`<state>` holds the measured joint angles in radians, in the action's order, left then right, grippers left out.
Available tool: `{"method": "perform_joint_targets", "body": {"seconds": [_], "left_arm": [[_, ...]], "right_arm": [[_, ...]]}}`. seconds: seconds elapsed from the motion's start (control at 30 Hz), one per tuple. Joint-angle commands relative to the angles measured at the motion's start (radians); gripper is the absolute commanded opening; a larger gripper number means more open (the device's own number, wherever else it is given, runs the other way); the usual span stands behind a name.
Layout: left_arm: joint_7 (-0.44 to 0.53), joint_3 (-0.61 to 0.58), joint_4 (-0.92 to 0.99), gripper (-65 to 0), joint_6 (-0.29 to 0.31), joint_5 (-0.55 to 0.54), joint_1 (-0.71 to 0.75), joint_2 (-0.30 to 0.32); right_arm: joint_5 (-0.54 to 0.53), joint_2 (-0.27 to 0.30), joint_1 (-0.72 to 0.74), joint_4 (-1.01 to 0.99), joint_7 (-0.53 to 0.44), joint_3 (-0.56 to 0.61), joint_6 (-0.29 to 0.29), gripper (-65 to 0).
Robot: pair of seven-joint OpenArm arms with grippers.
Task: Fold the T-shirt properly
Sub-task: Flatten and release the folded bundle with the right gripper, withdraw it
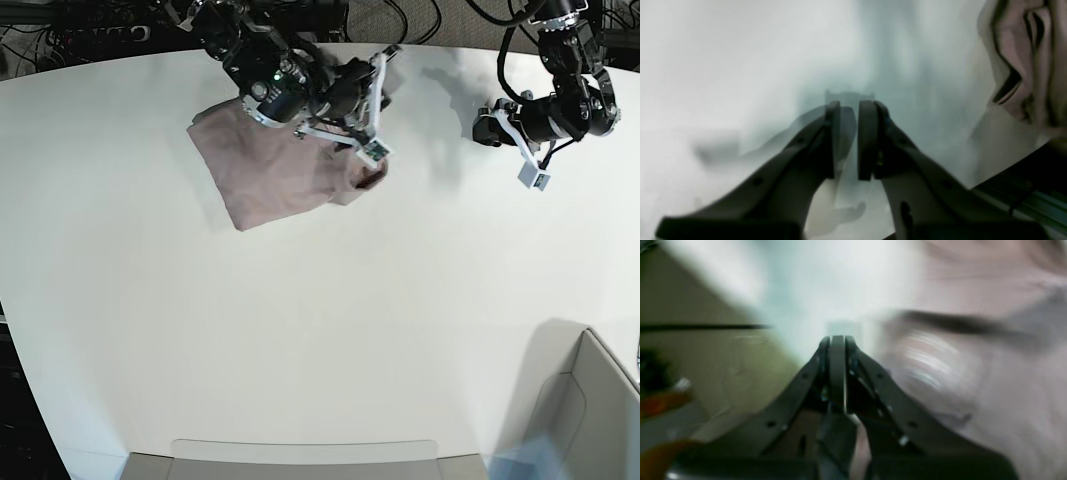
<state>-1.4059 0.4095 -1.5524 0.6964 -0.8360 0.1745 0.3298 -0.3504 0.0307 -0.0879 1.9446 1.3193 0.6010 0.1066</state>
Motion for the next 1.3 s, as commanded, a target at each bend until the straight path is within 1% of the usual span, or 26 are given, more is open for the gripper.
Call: {"method": "perform_joint_targets", "body": {"seconds": [0.0,0.1,0.17,0.27,0.33,0.37,0.43,0.5,0.57,0.6,0.7,0.77,0.8,0.9,1.03,1.1,1.17,1.27], "left_arm": [[0.01,0.002,-0.012,-54.2,0.002,-0.015,-0.008,0.013],[0.01,0.002,-0.012,-54.2,0.002,-0.015,-0.003,0.013],[0.01,0.002,-0.012,-54.2,0.002,-0.015,0.0,0.013],[0.01,0.002,-0.012,-54.2,0.002,-0.015,0.0,0.013],[0.01,0.002,-0.013,-54.2,0.002,-0.016,-0.003,0.013],[0.01,0.001,-0.013,-54.3,0.002,-0.016,-0.007,0.012],[0.01,-0.033,-0.02,-56.3,0.002,-0.019,-0.01,0.012],[0.01,-0.096,-0.021,-60.4,0.002,-0.019,-0.014,0.012],[0.01,-0.18,-0.021,-64.7,0.002,-0.018,-0.049,0.015],[0.01,-0.215,-0.021,-65.0,0.002,-0.018,-0.063,0.015],[0.012,-0.307,-0.021,-65.0,0.002,-0.018,-0.083,0.015],[0.012,-0.344,-0.023,-65.0,0.002,-0.019,-0.086,0.015],[0.012,-0.36,-0.032,-65.0,0.002,-0.021,-0.086,0.015],[0.01,-0.393,-0.113,-65.0,0.002,-0.019,-0.083,0.015],[0.01,-0.429,-0.23,-65.0,0.002,-0.019,-0.08,0.015],[0.01,-0.429,-0.251,-65.0,0.002,-0.018,-0.079,0.015],[0.01,-0.424,-0.247,-65.0,0.002,-0.018,-0.079,0.019],[0.01,-0.419,-0.247,-65.0,0.002,-0.016,-0.079,0.021]], "right_arm": [[0.007,-0.002,0.035,0.028,-0.044,0.003,0.008,-65.0],[0.007,-0.001,0.07,0.048,-0.06,0.006,0.011,-65.0],[0.018,0.002,0.092,0.049,-0.059,-0.013,0.014,-65.0],[0.035,0.025,0.095,0.049,-0.054,-0.106,0.014,-65.0],[0.027,0.058,0.093,0.052,-0.054,-0.189,0.011,-65.0],[0.021,0.076,0.09,0.054,-0.054,-0.229,0.008,-65.0],[-0.002,0.131,0.086,0.054,-0.045,-0.295,0.008,-65.0],[-0.048,0.193,0.086,0.054,0.006,-0.352,0.006,-65.0],[-0.114,0.251,0.084,0.055,0.059,-0.395,0.006,-65.0],[-0.152,0.28,0.072,0.055,0.075,-0.413,0.006,-65.0],[-0.292,0.377,0.021,0.077,0.077,-0.45,0.005,-65.0],[-0.362,0.418,0.0,0.078,0.077,-0.448,0.005,-65.0],[-0.385,0.429,-0.008,0.074,0.077,-0.448,0.005,-65.0],[-0.401,0.43,-0.013,0.051,0.077,-0.419,0.005,-65.0],[-0.401,0.407,0.044,-0.02,0.077,-0.266,0.005,-65.0],[-0.401,0.371,0.087,-0.09,0.077,-0.181,0.005,-65.0],[-0.401,0.326,0.116,-0.158,0.077,-0.128,0.005,-65.0],[-0.399,0.263,0.138,-0.238,0.064,-0.117,0.005,-65.0]]}}
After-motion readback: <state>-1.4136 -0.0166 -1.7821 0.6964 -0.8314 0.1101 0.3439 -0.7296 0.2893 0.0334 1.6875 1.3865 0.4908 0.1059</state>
